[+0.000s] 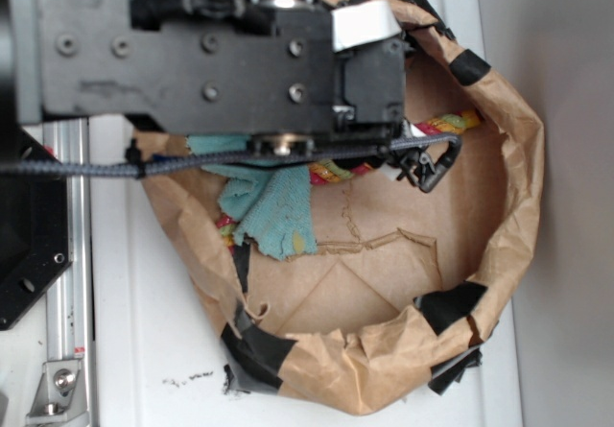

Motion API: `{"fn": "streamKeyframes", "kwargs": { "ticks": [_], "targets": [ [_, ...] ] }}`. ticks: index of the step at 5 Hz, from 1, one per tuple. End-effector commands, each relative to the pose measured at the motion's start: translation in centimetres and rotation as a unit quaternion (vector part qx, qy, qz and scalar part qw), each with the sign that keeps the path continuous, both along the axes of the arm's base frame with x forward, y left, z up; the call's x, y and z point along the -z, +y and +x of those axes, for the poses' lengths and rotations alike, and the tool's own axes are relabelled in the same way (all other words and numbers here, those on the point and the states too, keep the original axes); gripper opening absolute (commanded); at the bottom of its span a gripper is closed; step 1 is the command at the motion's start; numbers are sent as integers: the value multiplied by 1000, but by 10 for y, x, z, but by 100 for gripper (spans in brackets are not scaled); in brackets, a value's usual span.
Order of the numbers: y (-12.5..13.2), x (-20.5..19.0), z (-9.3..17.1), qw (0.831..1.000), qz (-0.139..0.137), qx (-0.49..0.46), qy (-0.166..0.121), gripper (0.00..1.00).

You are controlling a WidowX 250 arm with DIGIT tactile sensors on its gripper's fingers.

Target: Grab the plastic pickle.

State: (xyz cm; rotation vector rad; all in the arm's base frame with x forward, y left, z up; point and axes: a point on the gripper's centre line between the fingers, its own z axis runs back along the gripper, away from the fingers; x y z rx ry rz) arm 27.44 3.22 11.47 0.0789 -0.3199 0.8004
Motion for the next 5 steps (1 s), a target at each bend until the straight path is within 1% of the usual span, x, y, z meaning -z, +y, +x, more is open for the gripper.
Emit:
{"fn": "streamKeyframes", "kwargs": {
  "ticks": [1,2,3,4,5],
  "targets": [
    [7,17,-3,999,15,-30,-35,100],
    [4,28,-9,999,-5,-10,-45,100],
    [24,53,-8,999,-6,-30,-27,100],
    [42,60,-7,999,-21,-28,-31,100],
    [54,58,-4,999,-6,-34,-32,100]
  ]
}}
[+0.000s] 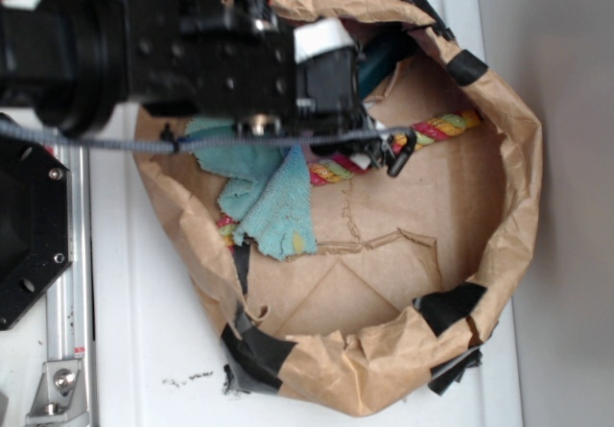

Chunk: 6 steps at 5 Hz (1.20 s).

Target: Grab the plastic pickle.

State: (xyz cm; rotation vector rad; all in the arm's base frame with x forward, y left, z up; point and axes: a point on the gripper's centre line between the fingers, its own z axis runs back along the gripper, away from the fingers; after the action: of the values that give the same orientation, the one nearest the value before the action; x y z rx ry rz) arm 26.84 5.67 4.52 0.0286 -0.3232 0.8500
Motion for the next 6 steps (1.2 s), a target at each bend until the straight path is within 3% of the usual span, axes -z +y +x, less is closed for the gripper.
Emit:
{"fn": "streamKeyframes", "kwargs": {
  "ticks": [1,3,4,5,6],
  "targets": [
    [38,-11,8,999,21,-20,-17,100],
    [37,-1,24,1000,30,-3,-9,100],
    [23,14,40,999,47,26,6,100],
    [17,21,41,998,56,14,27,0],
    [18,20,37,998,56,20,23,0]
  ]
}}
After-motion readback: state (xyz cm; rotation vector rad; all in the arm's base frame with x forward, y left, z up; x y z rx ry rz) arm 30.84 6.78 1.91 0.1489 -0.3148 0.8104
